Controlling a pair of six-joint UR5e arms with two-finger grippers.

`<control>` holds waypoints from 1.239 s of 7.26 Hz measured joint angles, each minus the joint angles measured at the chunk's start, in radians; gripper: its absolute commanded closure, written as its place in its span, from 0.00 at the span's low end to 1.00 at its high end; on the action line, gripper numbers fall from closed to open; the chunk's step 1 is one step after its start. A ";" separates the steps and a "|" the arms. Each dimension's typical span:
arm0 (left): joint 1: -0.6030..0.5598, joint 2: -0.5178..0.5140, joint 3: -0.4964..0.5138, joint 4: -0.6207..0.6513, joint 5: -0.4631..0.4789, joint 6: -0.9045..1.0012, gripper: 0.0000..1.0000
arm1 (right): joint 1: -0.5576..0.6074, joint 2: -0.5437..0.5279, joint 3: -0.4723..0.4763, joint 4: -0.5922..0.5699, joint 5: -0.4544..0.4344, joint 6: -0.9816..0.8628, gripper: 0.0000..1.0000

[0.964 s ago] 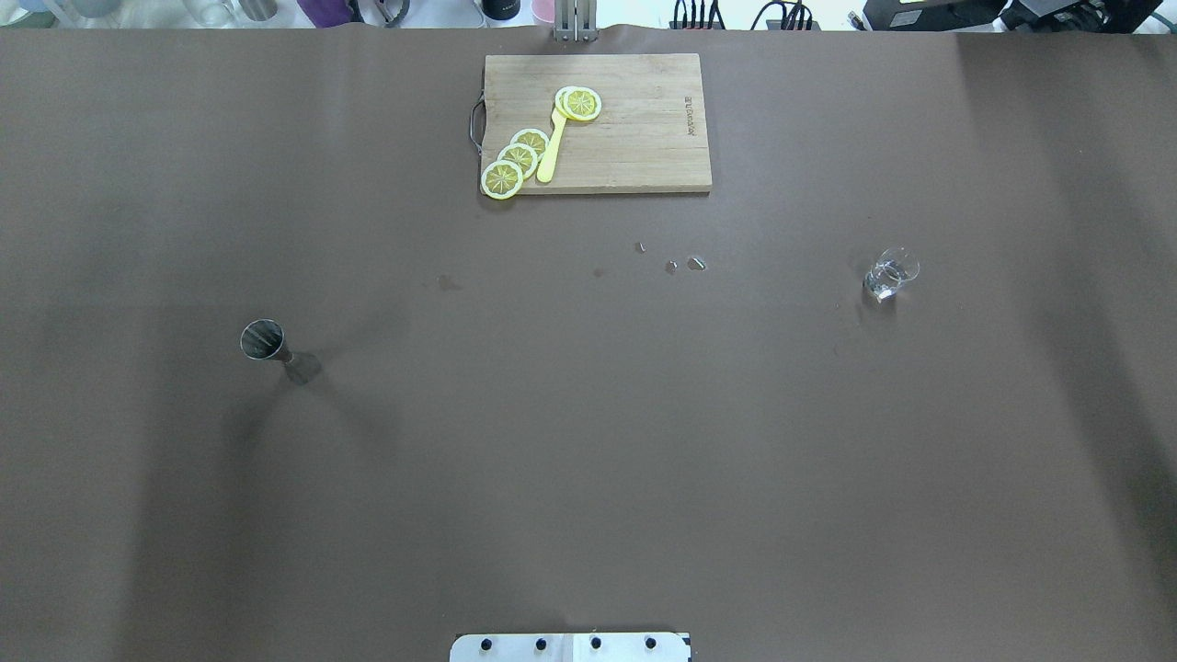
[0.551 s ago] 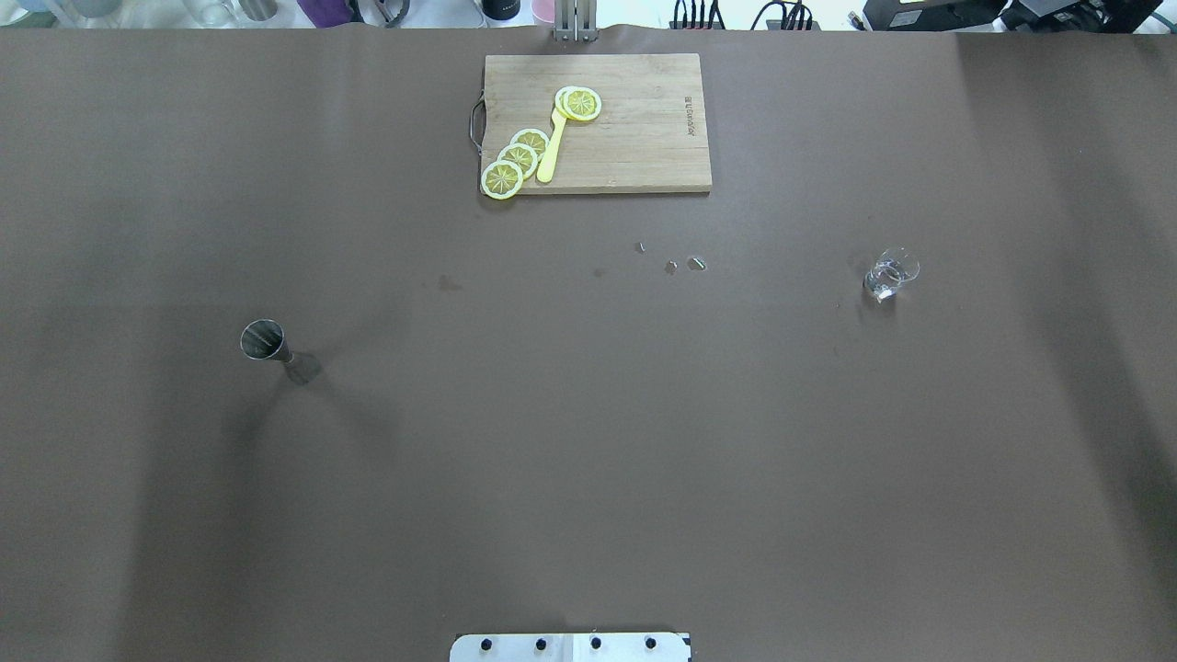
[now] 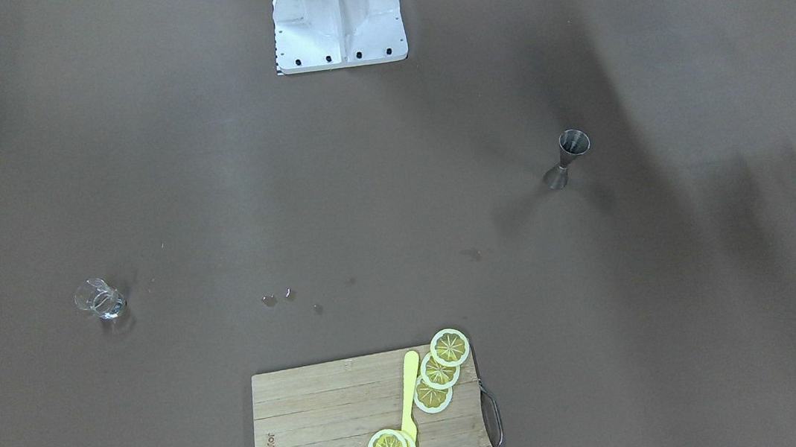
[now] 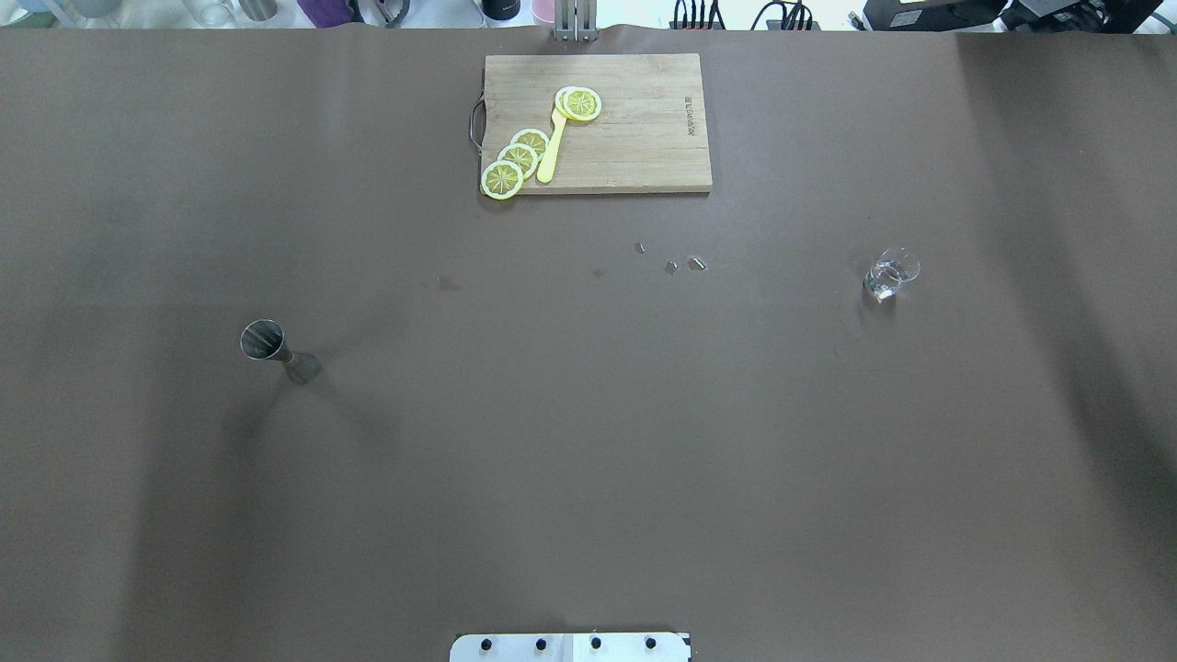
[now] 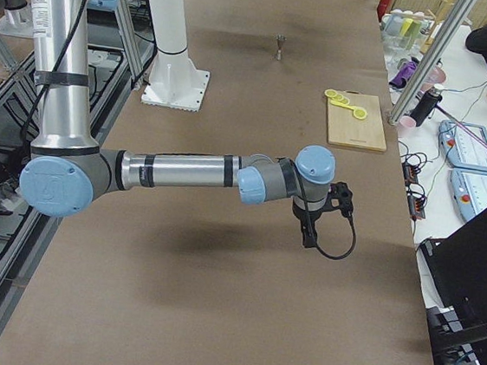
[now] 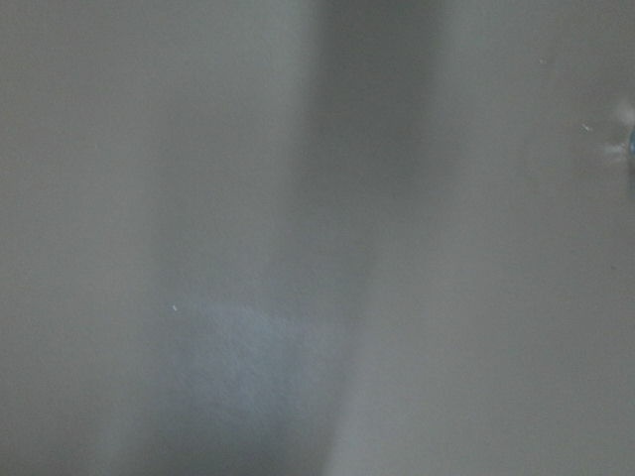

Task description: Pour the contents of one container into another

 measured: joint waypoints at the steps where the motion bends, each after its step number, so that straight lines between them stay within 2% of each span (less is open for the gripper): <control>1: 0.000 0.000 0.000 0.000 0.000 0.000 0.01 | -0.016 0.014 -0.004 0.069 0.000 0.000 0.00; 4: 0.000 0.001 0.000 0.000 0.000 0.000 0.01 | -0.067 0.006 -0.009 0.287 0.010 -0.002 0.00; 8: 0.000 0.001 -0.002 0.000 0.000 0.000 0.01 | -0.139 -0.033 -0.062 0.696 0.071 -0.012 0.00; 9: 0.000 0.001 -0.002 0.000 0.000 0.000 0.01 | -0.155 -0.034 -0.084 0.767 0.082 -0.017 0.00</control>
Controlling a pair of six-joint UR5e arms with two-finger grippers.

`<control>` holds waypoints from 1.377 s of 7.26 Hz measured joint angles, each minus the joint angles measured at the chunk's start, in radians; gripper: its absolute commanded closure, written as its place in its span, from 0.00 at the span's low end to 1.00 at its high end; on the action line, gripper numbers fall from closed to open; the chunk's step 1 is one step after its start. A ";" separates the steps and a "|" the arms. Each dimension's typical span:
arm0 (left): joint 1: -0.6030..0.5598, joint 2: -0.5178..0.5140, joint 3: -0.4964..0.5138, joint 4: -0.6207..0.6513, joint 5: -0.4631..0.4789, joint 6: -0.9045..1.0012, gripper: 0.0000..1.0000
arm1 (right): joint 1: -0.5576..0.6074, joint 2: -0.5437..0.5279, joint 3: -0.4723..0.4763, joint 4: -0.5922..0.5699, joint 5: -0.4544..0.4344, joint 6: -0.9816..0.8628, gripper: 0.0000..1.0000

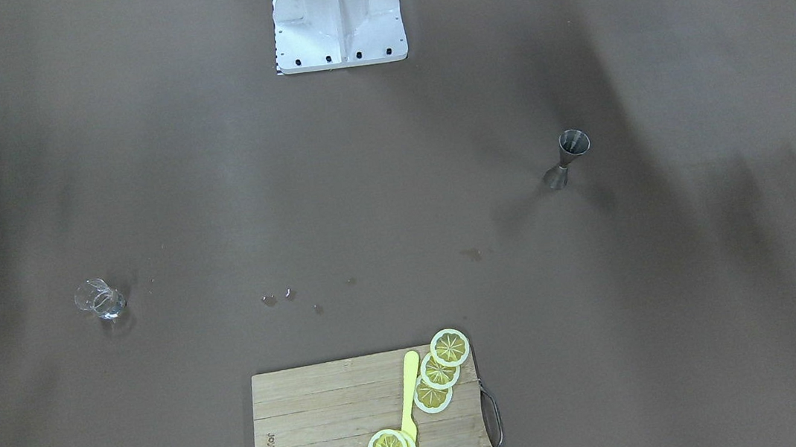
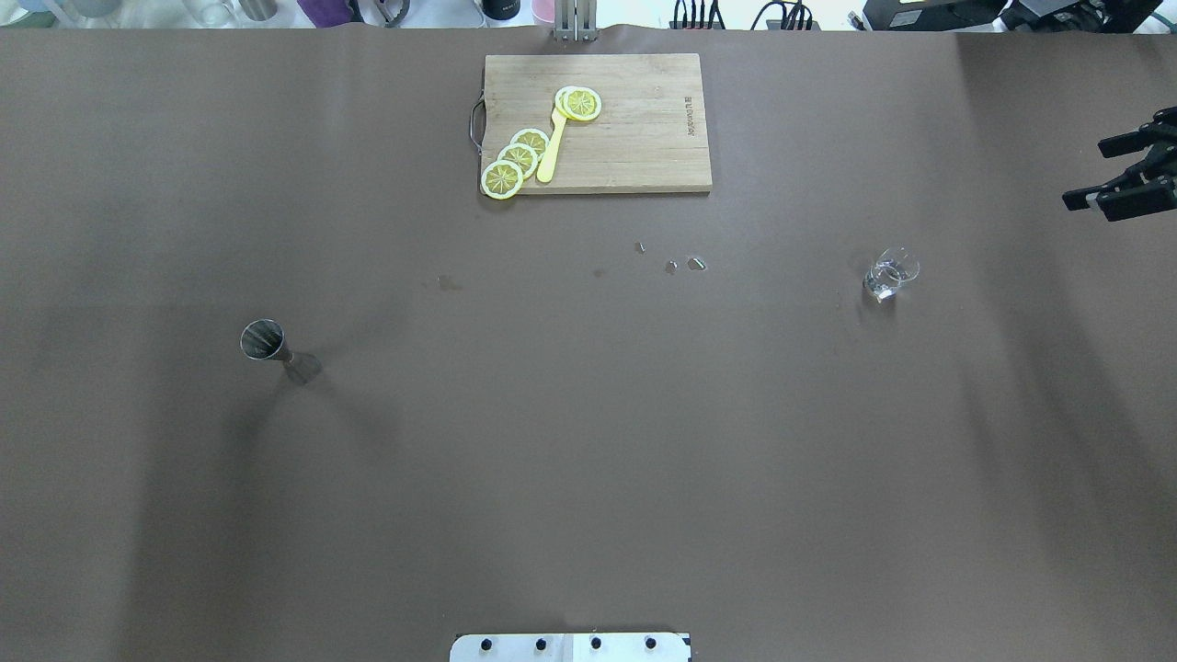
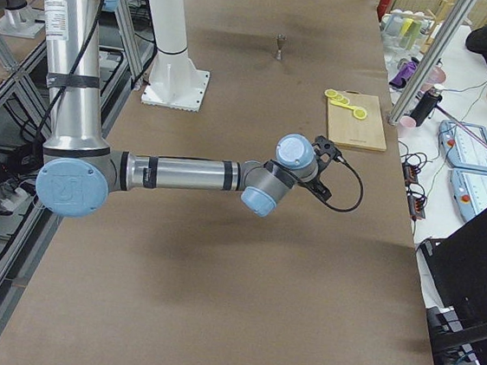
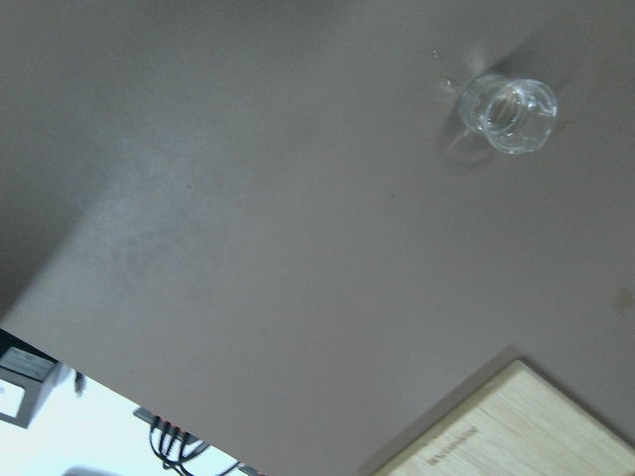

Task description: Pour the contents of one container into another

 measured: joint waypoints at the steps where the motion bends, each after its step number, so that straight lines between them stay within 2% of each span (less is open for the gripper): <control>1: 0.000 0.000 0.000 0.000 0.000 0.000 0.01 | -0.017 0.000 -0.013 0.034 0.005 -0.003 0.00; 3: 0.000 0.000 -0.002 0.000 -0.002 0.000 0.01 | -0.069 0.006 -0.041 0.054 0.034 -0.043 0.00; 5: -0.014 0.011 -0.013 -0.004 -0.009 0.002 0.01 | -0.095 0.001 -0.073 0.091 0.114 -0.151 0.00; 7: -0.062 0.038 -0.040 -0.012 -0.017 0.005 0.01 | -0.116 0.000 -0.134 0.221 0.162 -0.202 0.00; 9: -0.091 0.048 -0.082 -0.029 -0.070 0.005 0.01 | -0.129 0.004 -0.177 0.293 0.170 -0.231 0.00; 10: -0.099 0.051 -0.107 -0.080 -0.101 0.004 0.01 | -0.133 0.010 -0.201 0.321 0.171 -0.249 0.00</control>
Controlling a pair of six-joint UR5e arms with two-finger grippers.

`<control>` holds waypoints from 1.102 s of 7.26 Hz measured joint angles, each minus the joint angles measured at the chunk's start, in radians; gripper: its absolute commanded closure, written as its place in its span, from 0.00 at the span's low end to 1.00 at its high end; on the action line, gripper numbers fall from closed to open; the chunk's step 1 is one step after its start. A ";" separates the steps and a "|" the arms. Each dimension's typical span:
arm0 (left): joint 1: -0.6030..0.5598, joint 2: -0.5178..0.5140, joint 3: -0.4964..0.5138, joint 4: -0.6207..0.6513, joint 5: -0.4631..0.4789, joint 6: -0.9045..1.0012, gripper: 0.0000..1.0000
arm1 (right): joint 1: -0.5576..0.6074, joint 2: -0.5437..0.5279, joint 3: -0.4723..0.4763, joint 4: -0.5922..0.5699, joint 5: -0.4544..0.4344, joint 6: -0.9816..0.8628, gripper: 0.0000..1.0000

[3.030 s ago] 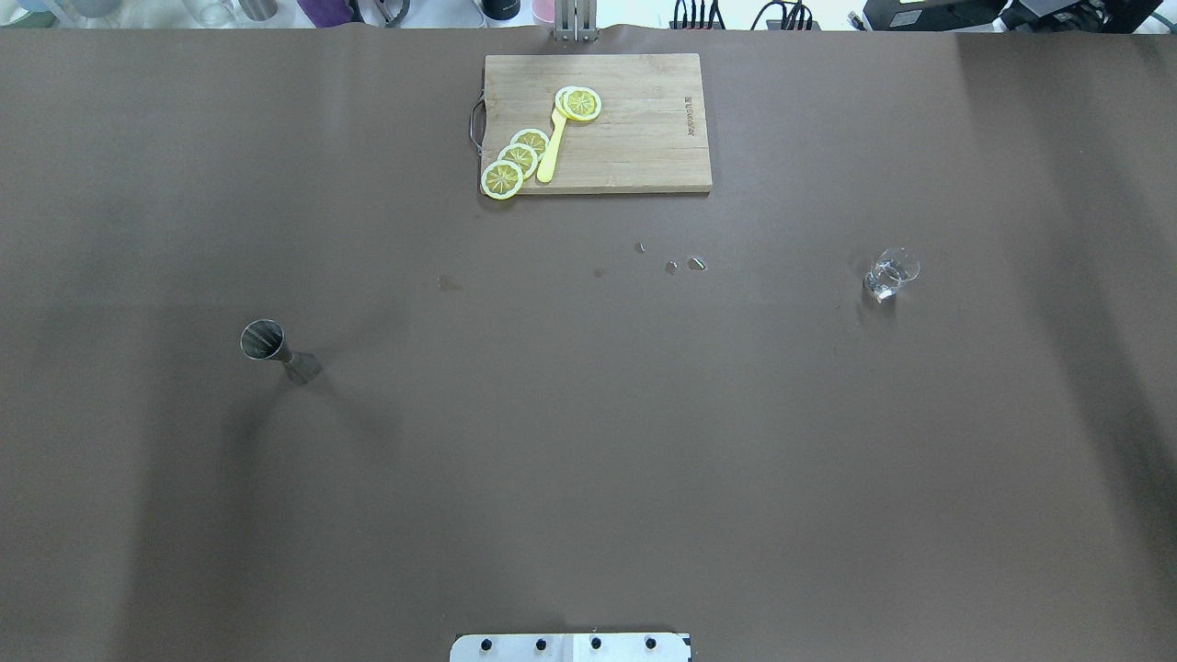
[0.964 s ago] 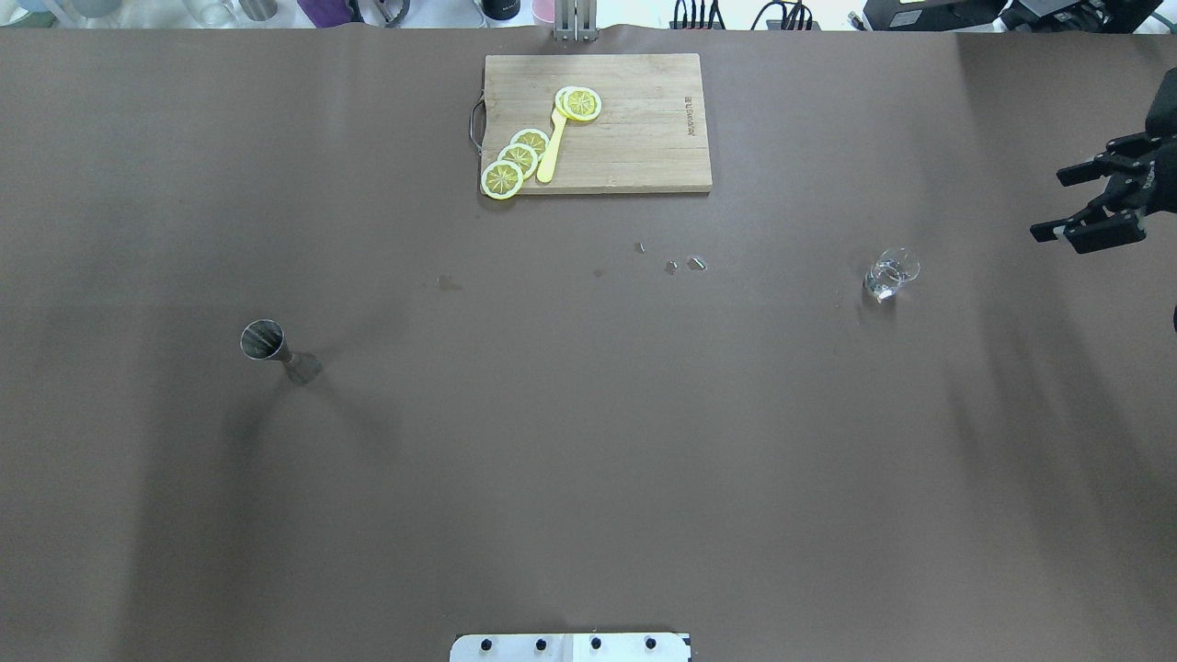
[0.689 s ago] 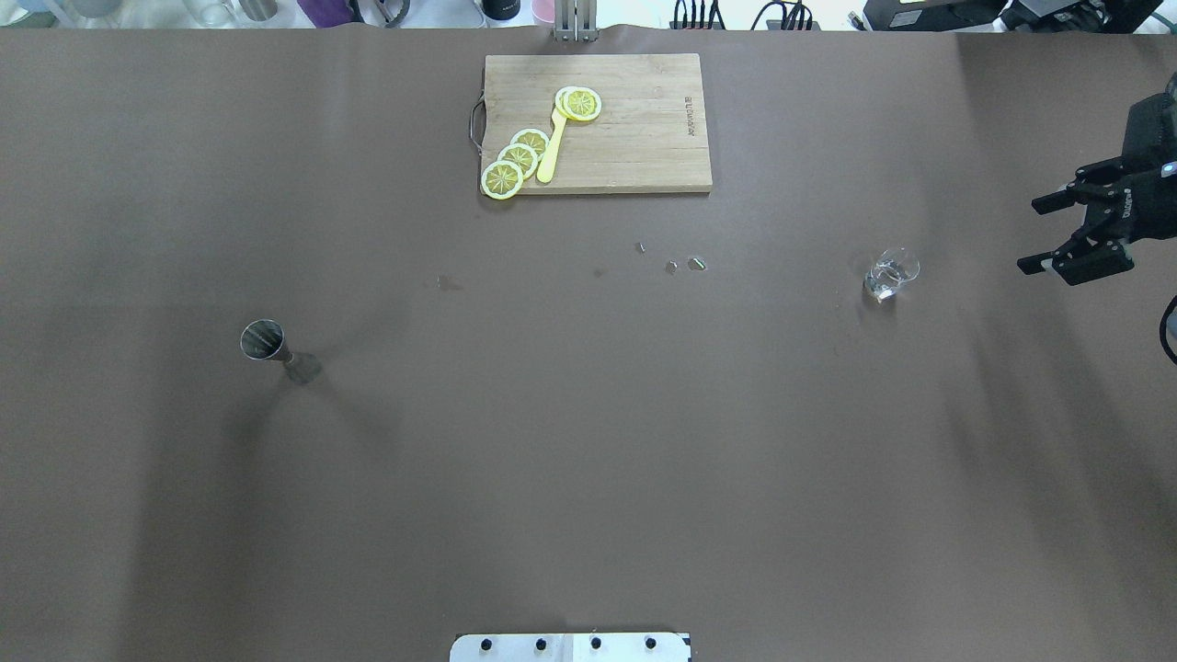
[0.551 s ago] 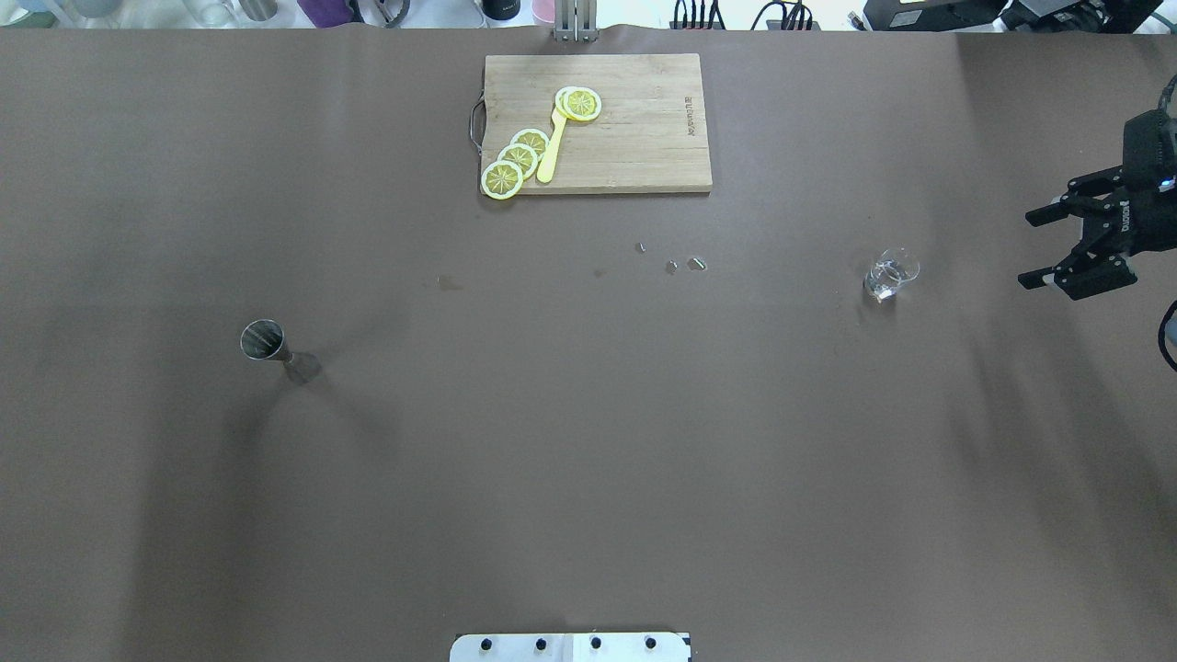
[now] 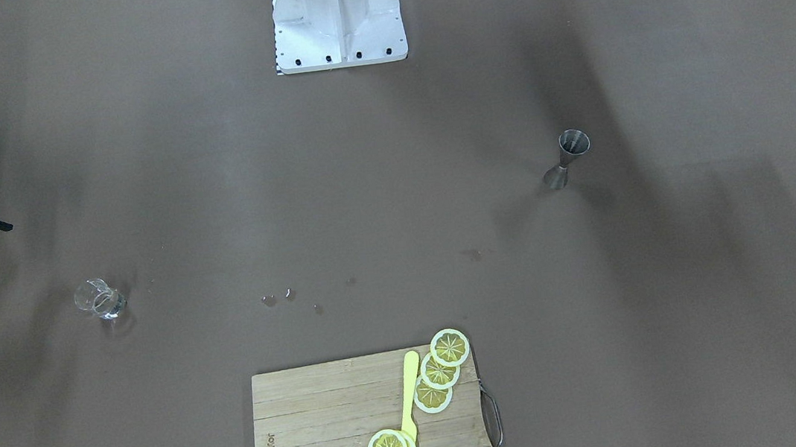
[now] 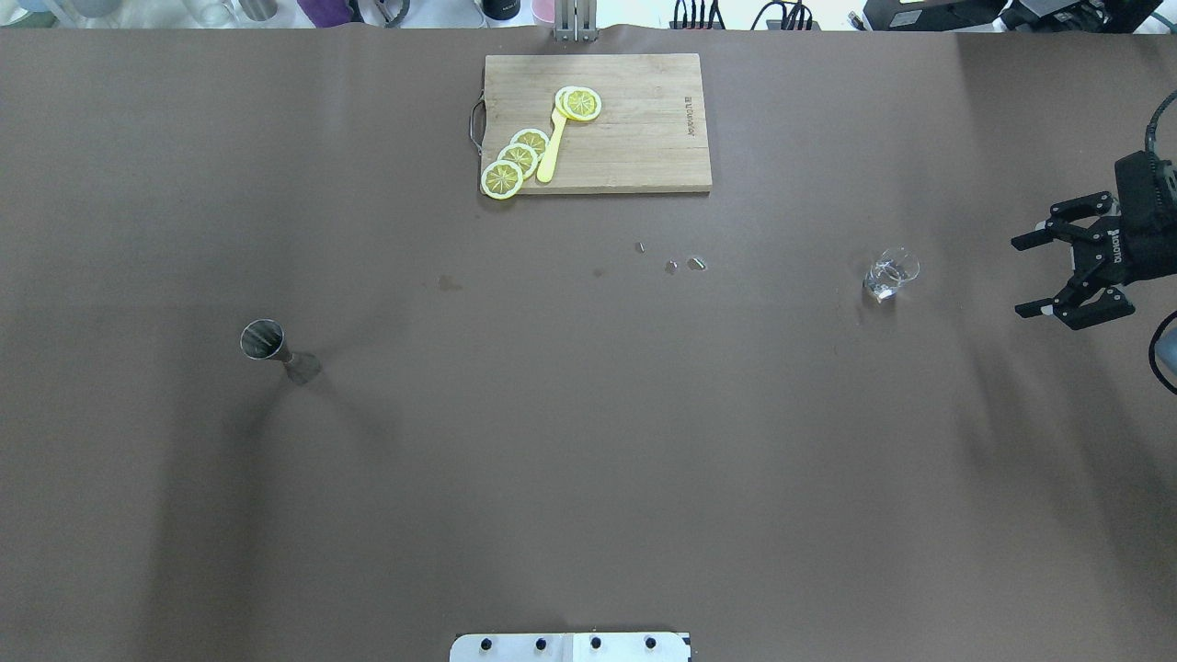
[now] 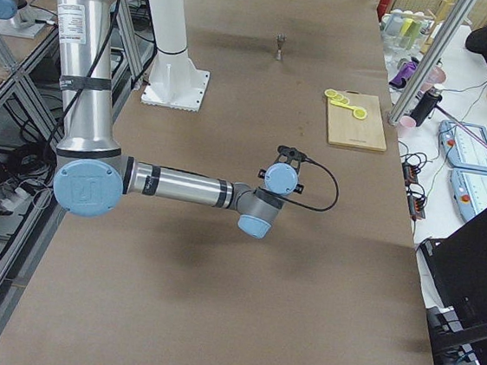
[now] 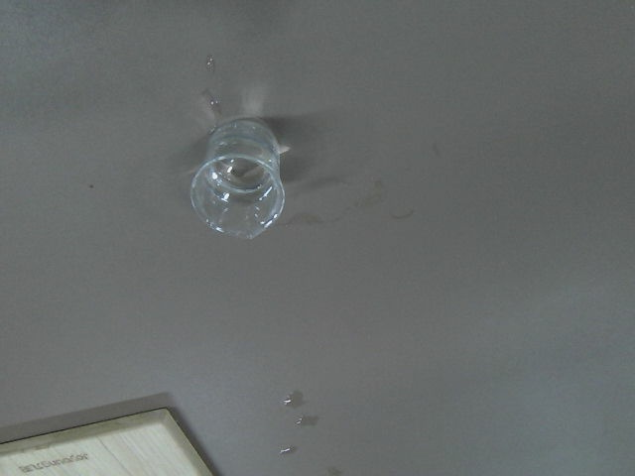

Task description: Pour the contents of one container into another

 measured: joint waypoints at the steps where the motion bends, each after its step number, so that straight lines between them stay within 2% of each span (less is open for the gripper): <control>1: -0.004 0.012 -0.011 -0.107 -0.014 -0.001 0.01 | -0.004 0.007 -0.027 0.028 0.001 -0.023 0.00; 5: 0.012 0.129 -0.005 -0.642 -0.031 -0.004 0.01 | -0.014 0.104 -0.163 0.072 -0.002 -0.060 0.00; 8: 0.125 0.152 0.004 -1.001 -0.027 -0.010 0.01 | -0.022 0.138 -0.191 0.073 -0.010 -0.055 0.01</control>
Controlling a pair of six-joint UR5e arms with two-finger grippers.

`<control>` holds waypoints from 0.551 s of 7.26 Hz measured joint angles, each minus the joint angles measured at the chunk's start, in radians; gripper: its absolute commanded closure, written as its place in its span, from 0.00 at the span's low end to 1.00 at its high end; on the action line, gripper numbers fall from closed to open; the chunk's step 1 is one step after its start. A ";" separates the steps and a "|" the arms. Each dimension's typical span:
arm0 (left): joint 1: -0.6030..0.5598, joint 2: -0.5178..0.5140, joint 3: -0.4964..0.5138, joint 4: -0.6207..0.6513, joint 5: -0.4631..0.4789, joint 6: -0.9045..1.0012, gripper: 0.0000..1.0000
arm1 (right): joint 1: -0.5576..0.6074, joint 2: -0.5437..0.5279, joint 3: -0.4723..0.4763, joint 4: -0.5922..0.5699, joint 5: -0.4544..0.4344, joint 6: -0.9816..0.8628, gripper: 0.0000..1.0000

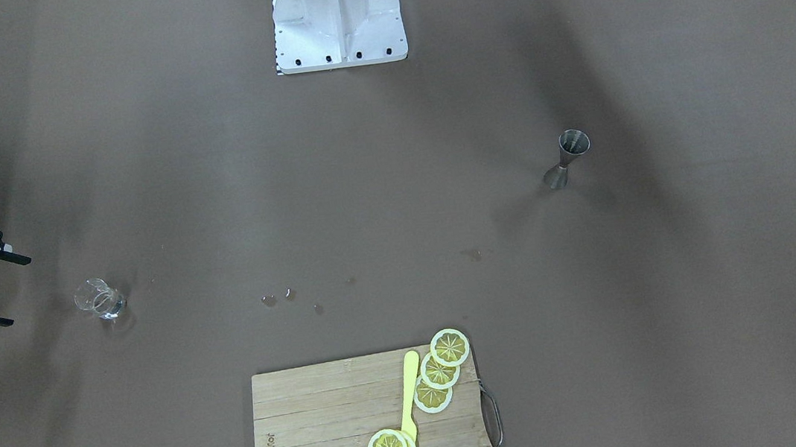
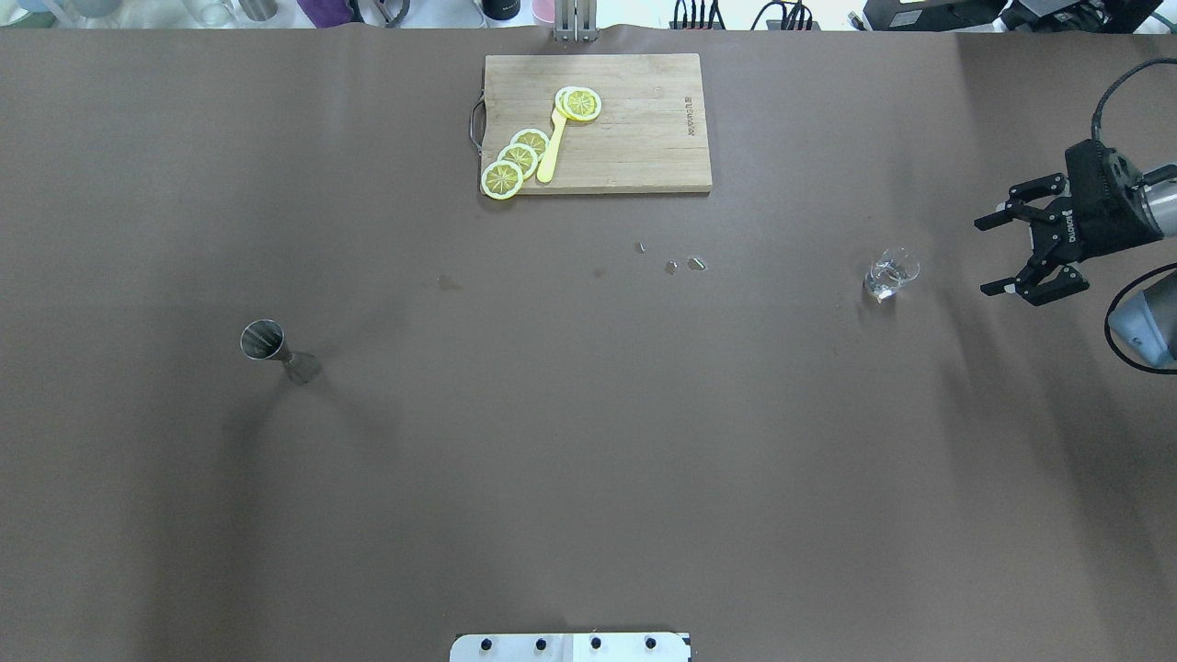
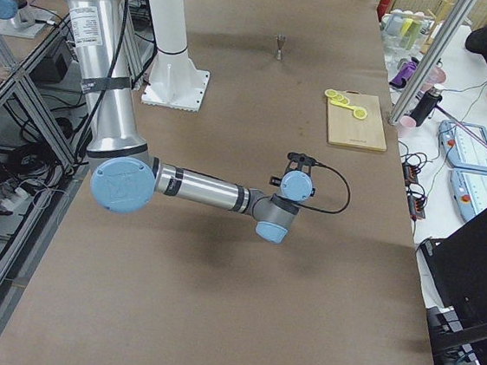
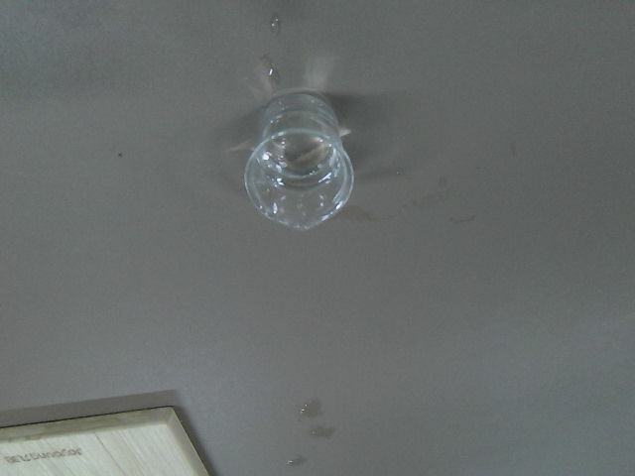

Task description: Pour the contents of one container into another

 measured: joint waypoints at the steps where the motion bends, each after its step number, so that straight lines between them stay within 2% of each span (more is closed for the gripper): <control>1: 0.039 0.004 0.023 -0.103 0.005 -0.002 0.01 | -0.008 0.005 -0.002 0.001 -0.007 0.001 0.01; 4: 0.071 0.011 0.086 -0.264 0.012 -0.004 0.01 | -0.054 0.026 -0.003 0.002 -0.062 0.004 0.01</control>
